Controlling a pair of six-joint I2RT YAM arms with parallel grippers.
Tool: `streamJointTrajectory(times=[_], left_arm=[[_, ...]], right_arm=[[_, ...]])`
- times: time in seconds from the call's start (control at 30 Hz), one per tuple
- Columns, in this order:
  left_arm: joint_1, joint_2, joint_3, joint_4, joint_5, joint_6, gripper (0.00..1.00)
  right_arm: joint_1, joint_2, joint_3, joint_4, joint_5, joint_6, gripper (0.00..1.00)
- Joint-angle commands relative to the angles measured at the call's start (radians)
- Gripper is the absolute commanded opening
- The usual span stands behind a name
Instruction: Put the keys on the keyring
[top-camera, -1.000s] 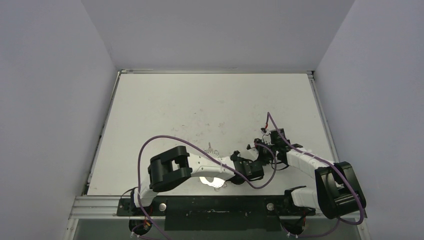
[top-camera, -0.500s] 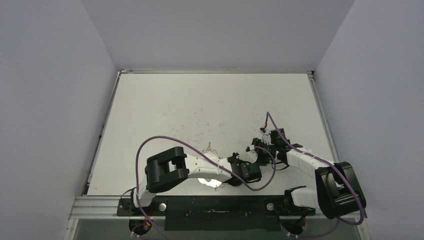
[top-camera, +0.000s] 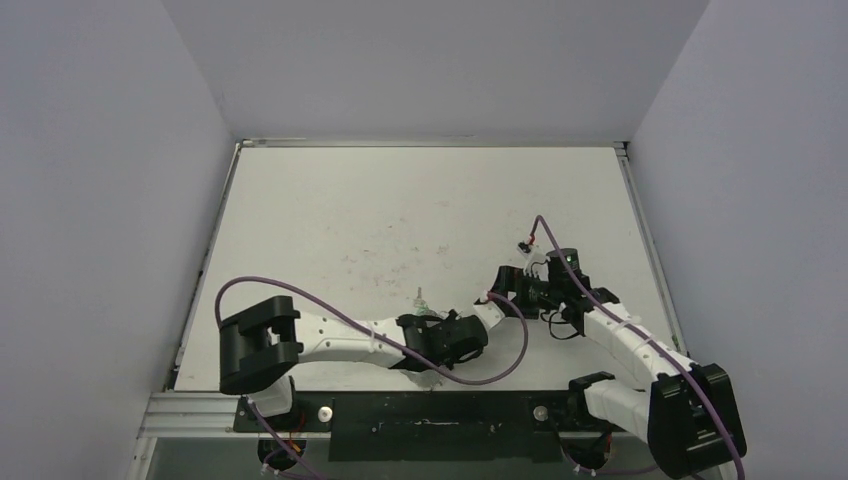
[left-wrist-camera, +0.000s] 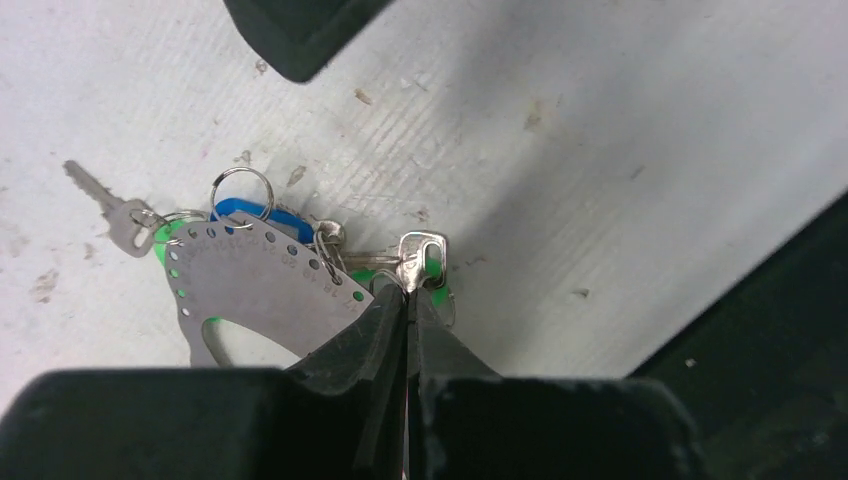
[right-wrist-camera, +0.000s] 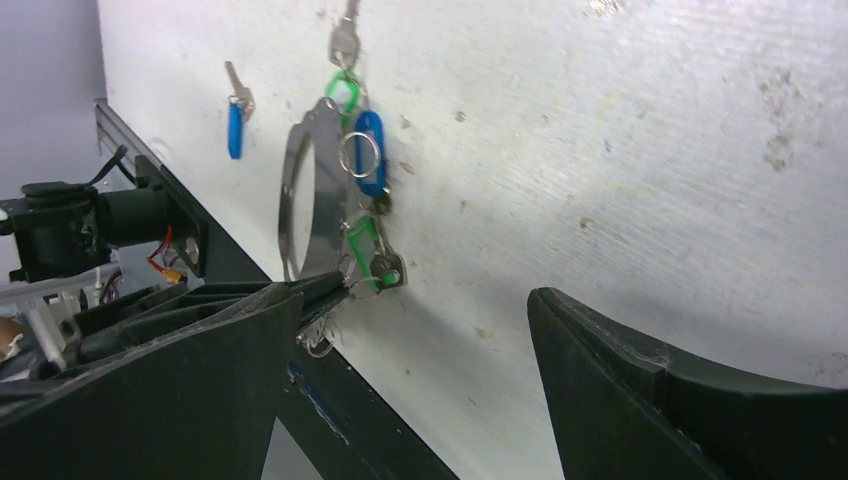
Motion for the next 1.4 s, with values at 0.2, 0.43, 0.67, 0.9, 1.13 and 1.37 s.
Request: streamJointTrajectory(times=[0.2,0.43,0.67,0.9,1.13,1.37], left_arm=[[0.165,-0.331,-0.256,0.374,0.362,-0.001,0.0],[0.229,-0.532,-0.359,0.389,0.419,-0.006,0.0],[0.281,-0.692,-0.454,0.386,0.457,-0.006,0.0],[0.298,-0.8,-0.509,0.355,0.49,0.005,0.0],[0.301,-0.831,-0.521,0.319,0.516,0.011,0.0],[0.301,-0.831,-0.517,0.318,0.533,0.017,0.0]], right_arm=[[0.103,-0.102,0.08,0.069,-0.026,-0.066,0.82],[0.252,-0.156,0.04,0.3,-0.03,-0.071,0.79],[0.393,-0.231,-0.014,0.475,-0.053,-0.26,0.68],[0.459,-0.283,-0.046,0.515,-0.113,-0.595,0.51],[0.498,-0.18,0.006,0.462,-0.136,-0.825,0.47],[0.535,-0.02,0.083,0.402,-0.199,-0.966,0.44]])
